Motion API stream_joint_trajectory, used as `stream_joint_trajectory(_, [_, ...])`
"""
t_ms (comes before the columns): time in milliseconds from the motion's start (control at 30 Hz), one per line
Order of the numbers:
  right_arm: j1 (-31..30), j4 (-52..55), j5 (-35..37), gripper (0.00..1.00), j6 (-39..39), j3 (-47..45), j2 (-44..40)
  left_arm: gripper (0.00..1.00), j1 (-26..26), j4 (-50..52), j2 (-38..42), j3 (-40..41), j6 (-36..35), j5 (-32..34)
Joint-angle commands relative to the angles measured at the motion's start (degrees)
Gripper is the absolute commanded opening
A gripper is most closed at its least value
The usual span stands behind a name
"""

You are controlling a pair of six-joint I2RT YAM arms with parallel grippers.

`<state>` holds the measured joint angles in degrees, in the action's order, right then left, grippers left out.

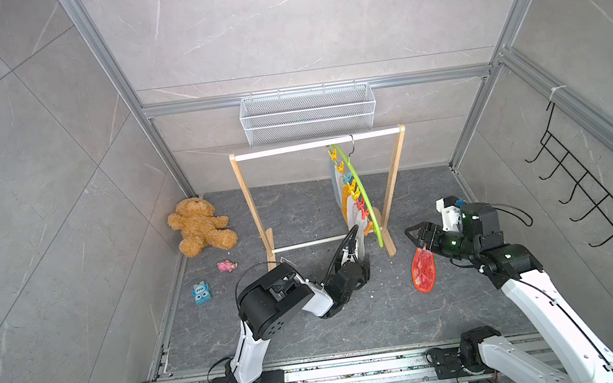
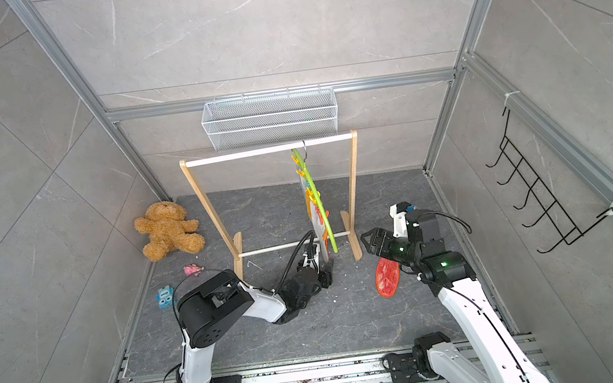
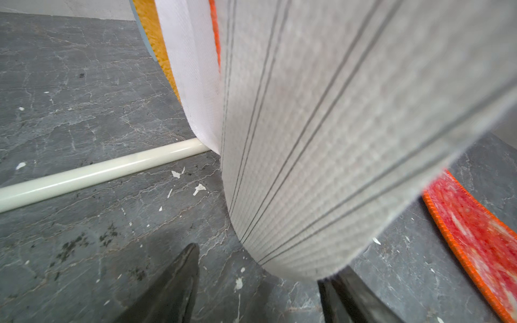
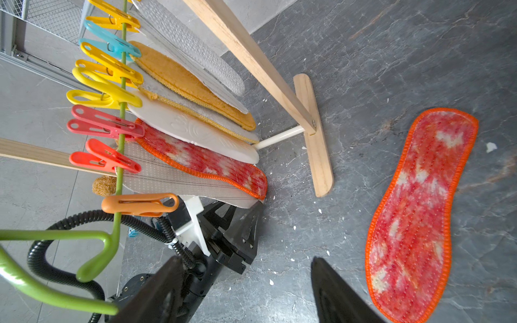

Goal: Take the shoe insoles off the hanger
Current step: Remove the insole from the hanger.

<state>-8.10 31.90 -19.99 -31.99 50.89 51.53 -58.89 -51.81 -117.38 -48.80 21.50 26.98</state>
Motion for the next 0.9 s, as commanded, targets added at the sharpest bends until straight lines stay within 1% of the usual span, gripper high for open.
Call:
stream_joint_trajectory(0, [0.1, 0.4, -0.9, 0.74, -0.6, -0.5, -0.1, 0.64, -0.3, -1.8, -1.1, -1.1, 0.1, 1.9])
stream_joint_trajectory(233, [0.0, -0.3, -1.5, 0.72, -1.0, -1.0, -0.1, 0.56, -0.2, -2.0, -0.7, 0.2, 0.5, 3.3])
stream_joint_trajectory(700, [0.1, -1.8, -3.1, 0.69, -2.3, -1.9, -0.1, 0.46, -0.1, -2.2, 1.3, 2.4, 0.0, 5.0])
stream_joint_trajectory(867, [0.0, -2.6, -3.7, 0.68, -2.8, -2.2, 0.0, 0.40, 0.2, -2.2, 2.2, 3.2, -0.1, 5.8])
